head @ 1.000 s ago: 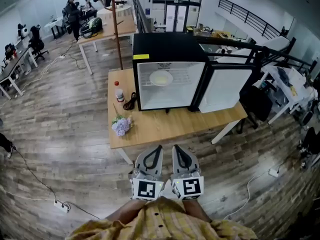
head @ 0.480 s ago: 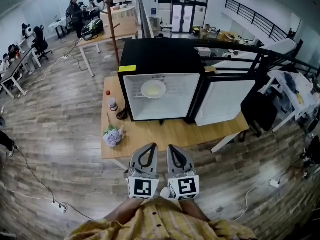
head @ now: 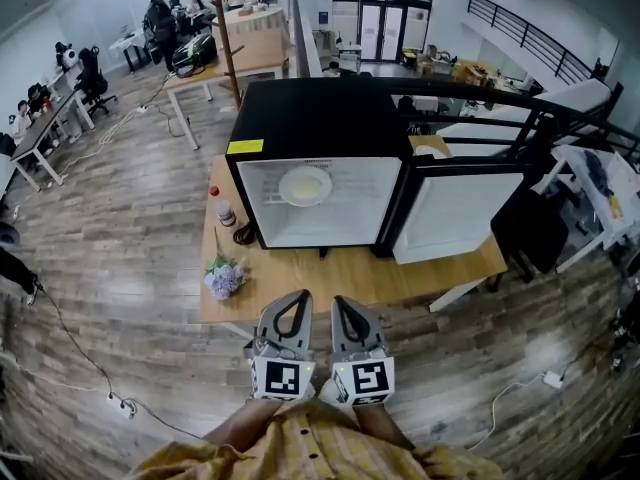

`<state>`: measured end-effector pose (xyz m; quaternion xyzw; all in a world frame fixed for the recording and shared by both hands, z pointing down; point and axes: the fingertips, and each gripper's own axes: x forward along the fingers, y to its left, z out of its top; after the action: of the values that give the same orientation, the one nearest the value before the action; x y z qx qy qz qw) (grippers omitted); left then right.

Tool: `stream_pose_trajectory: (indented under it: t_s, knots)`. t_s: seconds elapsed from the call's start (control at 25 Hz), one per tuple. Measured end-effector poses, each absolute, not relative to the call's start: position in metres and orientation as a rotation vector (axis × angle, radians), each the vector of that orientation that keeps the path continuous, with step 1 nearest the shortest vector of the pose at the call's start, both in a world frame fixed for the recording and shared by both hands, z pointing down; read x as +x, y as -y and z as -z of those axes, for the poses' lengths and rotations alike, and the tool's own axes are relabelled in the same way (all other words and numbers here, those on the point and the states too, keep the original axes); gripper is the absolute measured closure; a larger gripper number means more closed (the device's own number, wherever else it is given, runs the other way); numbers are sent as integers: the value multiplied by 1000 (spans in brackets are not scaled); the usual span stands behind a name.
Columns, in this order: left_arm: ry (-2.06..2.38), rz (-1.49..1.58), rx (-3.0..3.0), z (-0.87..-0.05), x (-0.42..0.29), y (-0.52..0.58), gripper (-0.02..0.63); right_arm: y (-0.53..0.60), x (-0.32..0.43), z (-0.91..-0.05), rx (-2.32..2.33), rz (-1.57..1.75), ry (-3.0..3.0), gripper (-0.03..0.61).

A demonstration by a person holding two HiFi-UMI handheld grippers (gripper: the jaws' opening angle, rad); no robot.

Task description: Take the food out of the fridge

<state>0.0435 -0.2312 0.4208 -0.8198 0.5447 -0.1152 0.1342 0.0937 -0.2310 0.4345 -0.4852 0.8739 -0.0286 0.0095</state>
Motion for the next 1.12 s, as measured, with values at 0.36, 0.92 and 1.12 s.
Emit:
stream_pose_trajectory:
  t_s: [0.36, 0.92, 1.12]
  knots:
    - [-1546, 379, -2362, -428, 41, 278, 606, 270, 97, -431, -1548, 70, -2717, 571]
    - [-1210, 891, -1936, -465, 25, 384, 606, 329, 88, -433, -1632, 34, -2725, 571]
    - [-1057, 1068, -1802, -495, 23, 416, 596, 345, 88, -439, -1660, 43, -2719, 571]
